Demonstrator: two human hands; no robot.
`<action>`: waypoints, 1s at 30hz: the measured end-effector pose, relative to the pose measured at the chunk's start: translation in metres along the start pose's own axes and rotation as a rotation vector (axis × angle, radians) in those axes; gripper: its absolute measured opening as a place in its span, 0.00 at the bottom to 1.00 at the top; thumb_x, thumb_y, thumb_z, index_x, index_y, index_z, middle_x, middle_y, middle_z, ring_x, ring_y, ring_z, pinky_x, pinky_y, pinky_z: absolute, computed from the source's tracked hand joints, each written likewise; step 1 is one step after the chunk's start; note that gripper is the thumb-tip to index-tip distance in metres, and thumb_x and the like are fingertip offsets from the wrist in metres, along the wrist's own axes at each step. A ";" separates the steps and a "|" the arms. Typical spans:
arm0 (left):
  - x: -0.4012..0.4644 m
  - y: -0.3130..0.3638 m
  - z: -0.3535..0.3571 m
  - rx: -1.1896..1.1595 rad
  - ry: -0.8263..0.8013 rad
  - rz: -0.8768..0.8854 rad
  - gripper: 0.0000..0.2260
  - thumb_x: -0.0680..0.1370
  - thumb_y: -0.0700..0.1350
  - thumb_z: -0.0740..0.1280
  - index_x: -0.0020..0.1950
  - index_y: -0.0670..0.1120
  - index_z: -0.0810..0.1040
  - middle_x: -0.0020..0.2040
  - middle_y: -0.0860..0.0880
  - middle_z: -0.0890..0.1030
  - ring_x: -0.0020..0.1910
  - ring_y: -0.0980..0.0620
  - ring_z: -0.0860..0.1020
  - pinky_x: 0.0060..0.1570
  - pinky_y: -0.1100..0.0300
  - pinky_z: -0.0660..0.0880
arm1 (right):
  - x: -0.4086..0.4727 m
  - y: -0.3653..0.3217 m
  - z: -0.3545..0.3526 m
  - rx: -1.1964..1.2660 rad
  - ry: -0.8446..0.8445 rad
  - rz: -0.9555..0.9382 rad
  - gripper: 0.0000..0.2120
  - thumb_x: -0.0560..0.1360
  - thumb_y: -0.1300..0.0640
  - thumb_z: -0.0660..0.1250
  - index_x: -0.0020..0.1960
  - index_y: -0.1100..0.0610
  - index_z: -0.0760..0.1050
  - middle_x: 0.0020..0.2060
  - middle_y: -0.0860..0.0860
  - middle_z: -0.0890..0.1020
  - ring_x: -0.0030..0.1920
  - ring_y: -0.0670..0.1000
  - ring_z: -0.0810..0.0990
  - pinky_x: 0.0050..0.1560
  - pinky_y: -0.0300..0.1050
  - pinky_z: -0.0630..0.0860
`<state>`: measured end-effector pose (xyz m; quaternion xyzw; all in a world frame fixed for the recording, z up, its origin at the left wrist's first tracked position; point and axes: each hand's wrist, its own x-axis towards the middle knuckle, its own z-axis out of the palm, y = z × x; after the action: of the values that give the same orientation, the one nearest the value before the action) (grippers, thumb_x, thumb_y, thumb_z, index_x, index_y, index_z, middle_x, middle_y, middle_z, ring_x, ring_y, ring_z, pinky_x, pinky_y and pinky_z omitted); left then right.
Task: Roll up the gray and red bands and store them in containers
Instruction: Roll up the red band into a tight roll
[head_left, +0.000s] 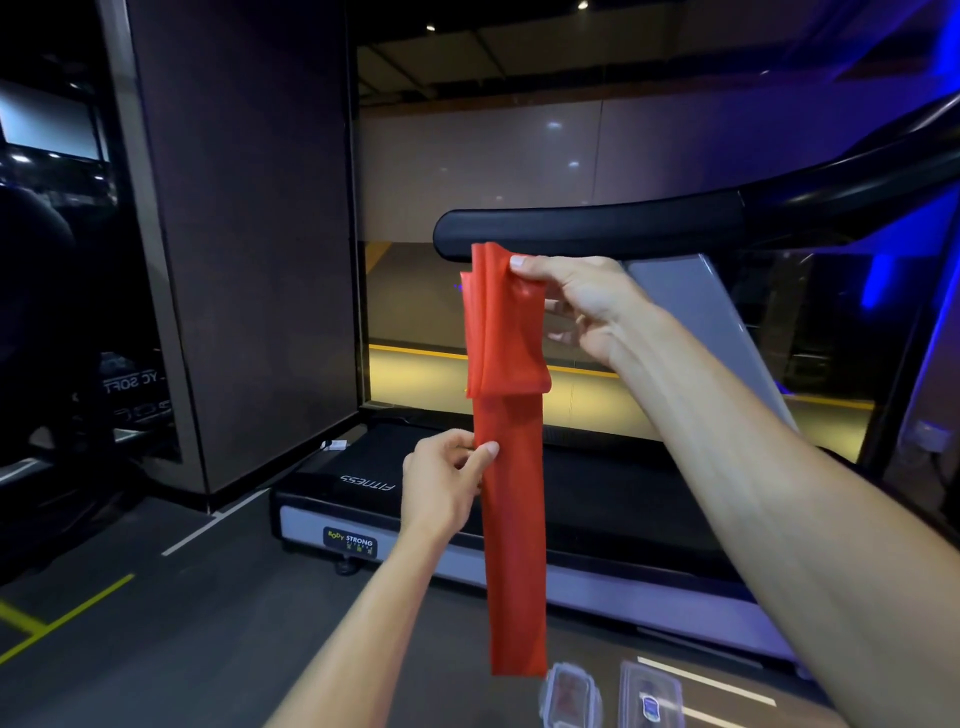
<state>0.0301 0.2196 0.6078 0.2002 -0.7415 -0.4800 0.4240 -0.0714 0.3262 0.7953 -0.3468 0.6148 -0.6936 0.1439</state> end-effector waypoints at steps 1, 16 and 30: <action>0.000 -0.002 0.000 0.053 -0.006 0.017 0.05 0.79 0.49 0.72 0.46 0.51 0.84 0.37 0.55 0.86 0.37 0.53 0.85 0.45 0.48 0.83 | 0.000 0.000 0.000 0.004 0.003 -0.006 0.12 0.68 0.53 0.82 0.48 0.55 0.84 0.44 0.49 0.88 0.52 0.52 0.85 0.68 0.65 0.73; -0.010 -0.020 0.002 0.049 -0.093 -0.069 0.08 0.76 0.47 0.76 0.42 0.44 0.81 0.33 0.49 0.84 0.30 0.50 0.82 0.35 0.53 0.82 | 0.003 -0.007 -0.005 0.049 0.019 -0.030 0.10 0.69 0.55 0.80 0.47 0.56 0.84 0.39 0.50 0.87 0.44 0.52 0.85 0.60 0.58 0.78; -0.015 -0.036 0.006 0.022 -0.023 -0.019 0.10 0.80 0.48 0.71 0.42 0.45 0.75 0.39 0.47 0.82 0.28 0.51 0.76 0.31 0.62 0.73 | 0.005 -0.003 -0.003 0.048 0.039 -0.036 0.11 0.69 0.55 0.80 0.48 0.58 0.85 0.43 0.51 0.88 0.44 0.53 0.84 0.62 0.59 0.77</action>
<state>0.0301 0.2172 0.5687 0.2063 -0.7498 -0.4780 0.4084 -0.0764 0.3264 0.7990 -0.3407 0.5945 -0.7171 0.1280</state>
